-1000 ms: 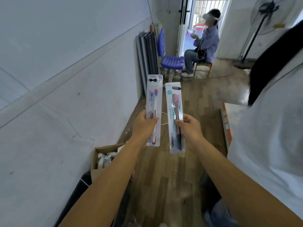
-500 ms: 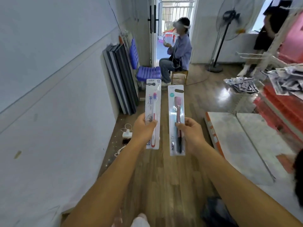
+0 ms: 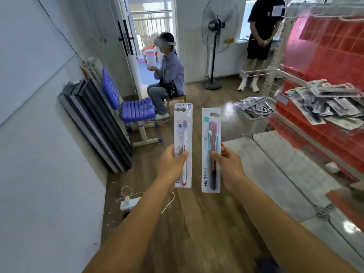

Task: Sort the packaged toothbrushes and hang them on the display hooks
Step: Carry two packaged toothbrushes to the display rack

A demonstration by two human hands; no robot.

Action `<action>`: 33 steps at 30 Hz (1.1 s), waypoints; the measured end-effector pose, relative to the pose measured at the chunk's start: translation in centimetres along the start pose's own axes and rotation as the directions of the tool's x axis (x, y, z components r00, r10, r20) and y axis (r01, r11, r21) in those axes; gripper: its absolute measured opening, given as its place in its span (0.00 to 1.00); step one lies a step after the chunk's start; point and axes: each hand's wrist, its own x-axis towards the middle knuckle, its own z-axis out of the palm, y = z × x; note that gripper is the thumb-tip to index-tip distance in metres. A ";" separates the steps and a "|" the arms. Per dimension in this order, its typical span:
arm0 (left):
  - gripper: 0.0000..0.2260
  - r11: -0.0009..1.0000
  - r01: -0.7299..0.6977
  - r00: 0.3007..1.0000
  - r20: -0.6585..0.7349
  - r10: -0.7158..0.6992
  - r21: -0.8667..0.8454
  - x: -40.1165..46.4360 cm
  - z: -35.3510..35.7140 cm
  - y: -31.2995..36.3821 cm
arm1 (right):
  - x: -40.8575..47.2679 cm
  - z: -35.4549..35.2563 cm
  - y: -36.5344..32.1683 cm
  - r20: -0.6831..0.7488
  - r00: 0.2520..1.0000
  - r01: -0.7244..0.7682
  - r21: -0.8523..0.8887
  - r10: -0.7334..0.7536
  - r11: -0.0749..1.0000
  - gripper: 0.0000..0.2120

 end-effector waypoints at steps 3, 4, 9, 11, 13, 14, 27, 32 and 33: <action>0.10 1.000 -0.009 0.999 0.049 0.008 0.010 4.1 2.3 1.0 | 4.0 -1.2 -0.7 -0.052 0.998 0.020 -0.004 -0.020 1.000 0.06; 0.09 1.000 -0.016 0.998 0.068 0.014 0.021 5.4 3.2 1.4 | 5.5 -1.6 -1.0 -0.070 0.997 0.020 0.005 -0.020 1.000 0.06; 0.09 1.000 -0.028 0.989 0.144 0.026 0.011 12.1 8.2 4.1 | 13.3 -4.4 -3.4 -0.174 0.985 0.030 0.057 -0.019 0.998 0.06; 0.10 0.999 -0.042 0.984 0.174 0.039 0.015 14.6 10.4 5.4 | 15.7 -5.9 -4.4 -0.206 0.978 0.041 0.059 -0.028 0.997 0.06; 0.11 0.997 -0.068 0.976 0.208 0.062 0.022 16.7 12.6 6.5 | 17.6 -7.5 -5.4 -0.238 0.970 0.059 0.057 -0.044 0.997 0.07; 0.11 0.996 -0.082 0.970 0.231 0.075 0.025 17.6 13.7 7.0 | 18.5 -8.4 -5.9 -0.258 0.965 0.066 0.055 -0.050 0.996 0.07; 0.11 0.997 -0.075 0.827 0.556 0.080 -0.032 25.5 28.0 10.4 | 25.1 -18.4 -8.1 -0.563 0.825 0.121 0.115 -0.036 0.986 0.07; 0.10 0.993 -0.095 0.718 0.686 0.118 -0.072 29.0 32.6 12.5 | 27.8 -20.9 -9.5 -0.682 0.730 0.169 0.118 -0.044 0.978 0.06; 0.09 0.992 -0.098 0.694 0.710 0.123 -0.077 29.8 33.4 12.9 | 28.3 -21.3 -9.8 -0.700 0.712 0.180 0.122 -0.043 0.976 0.06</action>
